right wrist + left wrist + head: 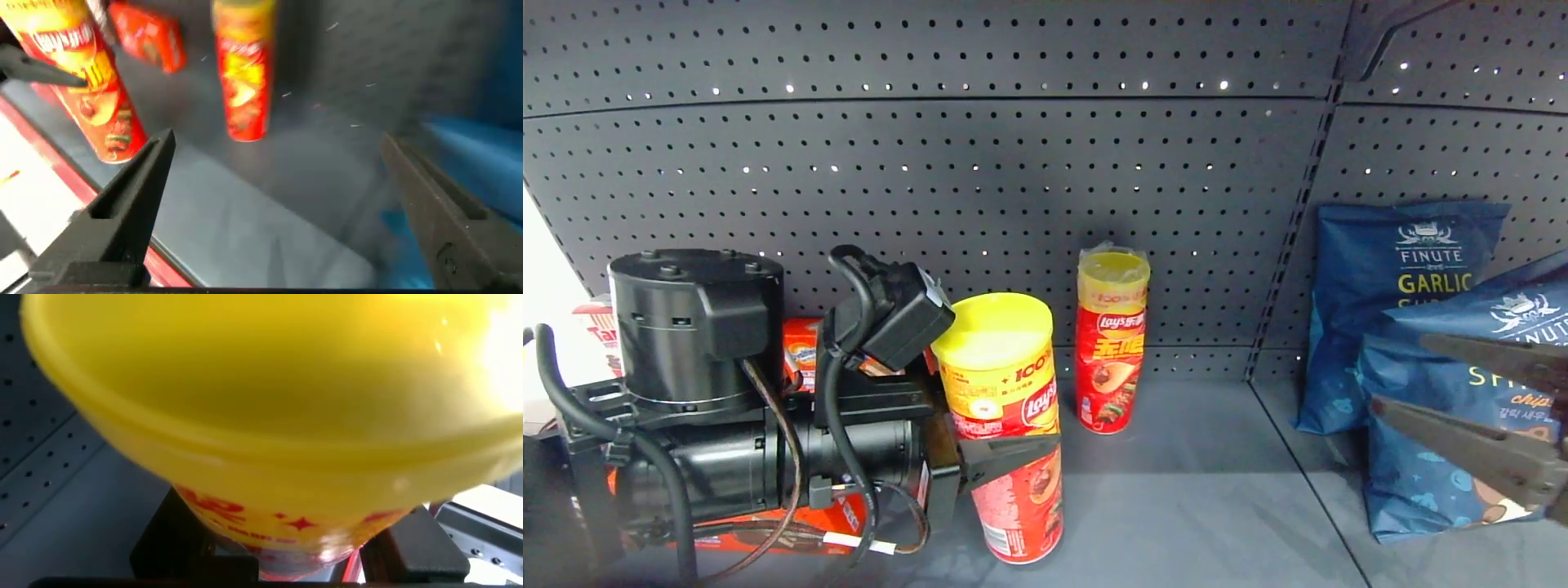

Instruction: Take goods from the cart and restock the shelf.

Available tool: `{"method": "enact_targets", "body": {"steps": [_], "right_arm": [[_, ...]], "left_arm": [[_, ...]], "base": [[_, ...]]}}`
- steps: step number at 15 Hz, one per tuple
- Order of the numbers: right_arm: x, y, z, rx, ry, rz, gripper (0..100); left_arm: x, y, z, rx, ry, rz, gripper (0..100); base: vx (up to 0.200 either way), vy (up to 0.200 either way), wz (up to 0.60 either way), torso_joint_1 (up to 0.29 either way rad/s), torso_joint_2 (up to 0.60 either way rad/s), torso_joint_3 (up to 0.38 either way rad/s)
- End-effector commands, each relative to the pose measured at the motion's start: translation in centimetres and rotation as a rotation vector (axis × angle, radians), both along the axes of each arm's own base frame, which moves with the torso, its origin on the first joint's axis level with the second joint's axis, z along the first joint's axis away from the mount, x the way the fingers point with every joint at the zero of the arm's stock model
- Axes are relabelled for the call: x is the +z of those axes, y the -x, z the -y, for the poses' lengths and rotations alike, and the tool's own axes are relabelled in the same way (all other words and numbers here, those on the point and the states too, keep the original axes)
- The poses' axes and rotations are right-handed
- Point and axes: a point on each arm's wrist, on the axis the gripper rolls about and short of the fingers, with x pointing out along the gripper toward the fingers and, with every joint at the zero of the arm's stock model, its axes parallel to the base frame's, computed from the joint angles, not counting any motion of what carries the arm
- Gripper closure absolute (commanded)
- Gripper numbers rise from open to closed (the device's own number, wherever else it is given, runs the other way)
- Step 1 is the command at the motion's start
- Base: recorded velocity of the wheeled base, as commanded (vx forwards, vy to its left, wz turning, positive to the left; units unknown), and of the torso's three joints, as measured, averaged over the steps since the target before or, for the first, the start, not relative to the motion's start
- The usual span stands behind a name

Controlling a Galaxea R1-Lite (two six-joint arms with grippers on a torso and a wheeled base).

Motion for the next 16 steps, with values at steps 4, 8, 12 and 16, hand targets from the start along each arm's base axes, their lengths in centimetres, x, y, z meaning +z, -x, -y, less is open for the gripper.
{"method": "enact_targets", "body": {"steps": [4, 8, 12, 16], "right_arm": [[-2.0, -6.2, -5.0, 0.073, 0.075, -0.115, 0], [-3.1, -9.6, -7.7, 0.104, 0.064, -0.094, 0], [-4.5, -12.1, -9.8, 0.116, 0.078, -0.115, 0], [-5.7, -14.4, -11.1, 0.135, 0.075, -0.114, 0]], "left_arm": [[0.3, -0.3, -0.1, 0.002, 0.009, 0.009, 100], [0.6, -0.9, 0.0, -0.008, 0.020, 0.013, 100], [0.7, -1.6, -0.7, 0.000, 0.029, 0.011, 100], [0.8, -1.6, -0.7, -0.005, 0.031, 0.011, 100]], "base": [[0.000, 0.000, 0.00, 0.000, 0.00, 0.000], [0.000, 0.000, 0.00, 0.000, 0.00, 0.000], [0.000, 0.000, 0.00, 0.000, 0.00, 0.000], [0.000, 0.000, 0.00, 0.000, 0.00, 0.000]]}}
